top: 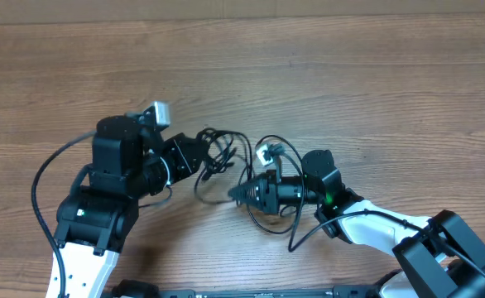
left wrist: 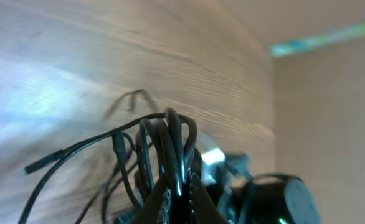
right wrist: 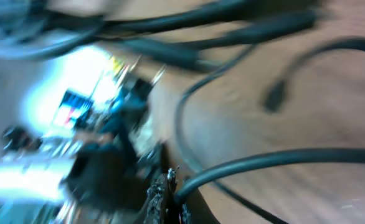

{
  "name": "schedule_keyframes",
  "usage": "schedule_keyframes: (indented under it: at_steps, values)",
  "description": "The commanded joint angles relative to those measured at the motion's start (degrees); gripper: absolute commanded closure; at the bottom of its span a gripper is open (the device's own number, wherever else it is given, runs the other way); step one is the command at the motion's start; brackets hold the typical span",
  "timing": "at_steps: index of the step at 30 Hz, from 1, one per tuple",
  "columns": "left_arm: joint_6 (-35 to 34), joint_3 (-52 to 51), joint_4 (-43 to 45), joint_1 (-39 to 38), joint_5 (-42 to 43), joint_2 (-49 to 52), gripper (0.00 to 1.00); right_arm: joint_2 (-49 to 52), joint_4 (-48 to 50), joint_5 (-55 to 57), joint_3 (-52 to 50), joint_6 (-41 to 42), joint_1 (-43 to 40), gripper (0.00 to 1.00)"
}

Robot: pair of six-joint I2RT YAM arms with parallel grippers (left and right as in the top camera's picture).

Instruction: Untangle cables

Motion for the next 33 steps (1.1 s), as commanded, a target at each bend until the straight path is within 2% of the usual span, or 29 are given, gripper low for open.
schedule_keyframes:
  at_steps: [1,8,19,33]
  values:
    - [-8.0,1.1,-2.4,0.0,-9.2,-0.1,0.96,-0.6,0.3,-13.0,0.2,-6.2,0.3,0.96]
    - [-14.5,1.1,-8.9,0.0,-19.3,-0.1,0.96,-0.6,1.3,-13.4,0.2,-9.4,0.3,0.96]
    - [-20.5,1.1,-18.2,0.1,-33.0,-0.1,0.96,-0.6,2.5,-12.0,0.2,-10.9,0.2,0.96]
    - [-22.4,1.1,-22.0,4.4,-31.7,-0.1,0.96,-0.6,1.3,-4.6,0.2,-10.8,0.2,0.96]
